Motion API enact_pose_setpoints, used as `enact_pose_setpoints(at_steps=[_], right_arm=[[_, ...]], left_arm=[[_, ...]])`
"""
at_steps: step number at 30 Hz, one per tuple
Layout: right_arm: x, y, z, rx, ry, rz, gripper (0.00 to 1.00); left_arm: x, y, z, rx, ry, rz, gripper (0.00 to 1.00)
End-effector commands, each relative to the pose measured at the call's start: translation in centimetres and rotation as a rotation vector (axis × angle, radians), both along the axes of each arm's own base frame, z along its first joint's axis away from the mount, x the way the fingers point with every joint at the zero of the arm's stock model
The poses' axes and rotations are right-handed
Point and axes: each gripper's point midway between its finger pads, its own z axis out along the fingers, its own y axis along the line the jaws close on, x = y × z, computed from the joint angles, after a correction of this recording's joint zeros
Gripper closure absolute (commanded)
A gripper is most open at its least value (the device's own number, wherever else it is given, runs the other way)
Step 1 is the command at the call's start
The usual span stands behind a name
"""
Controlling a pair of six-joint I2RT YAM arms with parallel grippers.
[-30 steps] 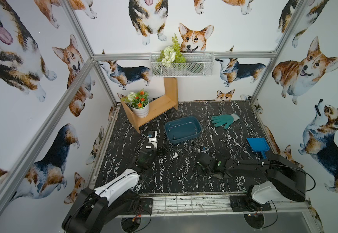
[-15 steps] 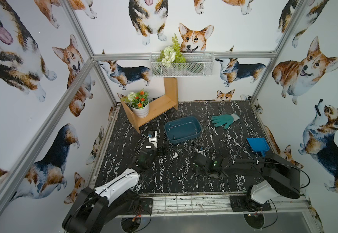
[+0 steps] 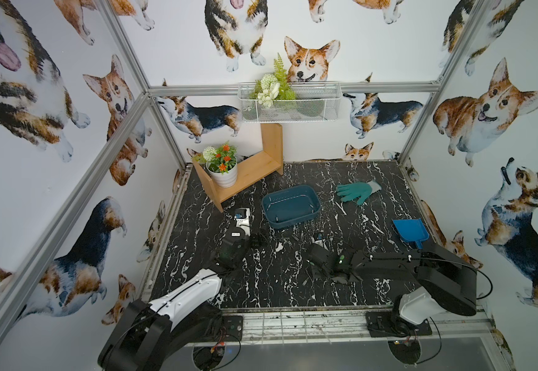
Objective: Put the bit on the desktop into the storage box
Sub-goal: Pick up the screwdriver bit from the center of the board, then place the screwdriver bit in the storage box.
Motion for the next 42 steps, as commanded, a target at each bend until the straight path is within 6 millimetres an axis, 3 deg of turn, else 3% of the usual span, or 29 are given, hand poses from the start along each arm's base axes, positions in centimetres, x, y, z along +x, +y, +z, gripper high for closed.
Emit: enact_pose_setpoints(at_steps=[1, 8, 18, 24, 28, 35, 42], right_arm=[[0.1, 0.2, 0.8, 0.005, -0.008, 0.026, 0.84], [2.9, 1.0, 3.9, 0.114, -0.072, 0.022, 0.85], [9.6, 1.2, 11.1, 0.361, -0.241, -0.015, 0.85], [13.8, 1.6, 13.3, 0.413, -0.304, -0.015, 0.84], [16.7, 2.6, 13.7, 0.425, -0.328, -0.01, 0.84], [21.3, 4.2, 11.7, 0.393, -0.331, -0.004, 0.85], [23.8, 4.7, 9.9, 0.387, -0.309, -0.009, 0.81]], left_arm=[[0.2, -0.1, 0.8, -0.004, -0.037, -0.004, 0.0], [0.1, -0.2, 0.9, -0.009, -0.042, -0.014, 0.0], [0.1, -0.2, 1.0, -0.011, -0.046, -0.014, 0.0], [0.1, -0.1, 0.8, -0.005, -0.044, -0.011, 0.0], [0.2, -0.1, 0.7, -0.003, -0.043, -0.009, 0.0], [0.2, -0.1, 0.6, 0.004, -0.044, -0.01, 0.0], [0.2, -0.3, 0.8, -0.003, -0.055, -0.021, 0.0]])
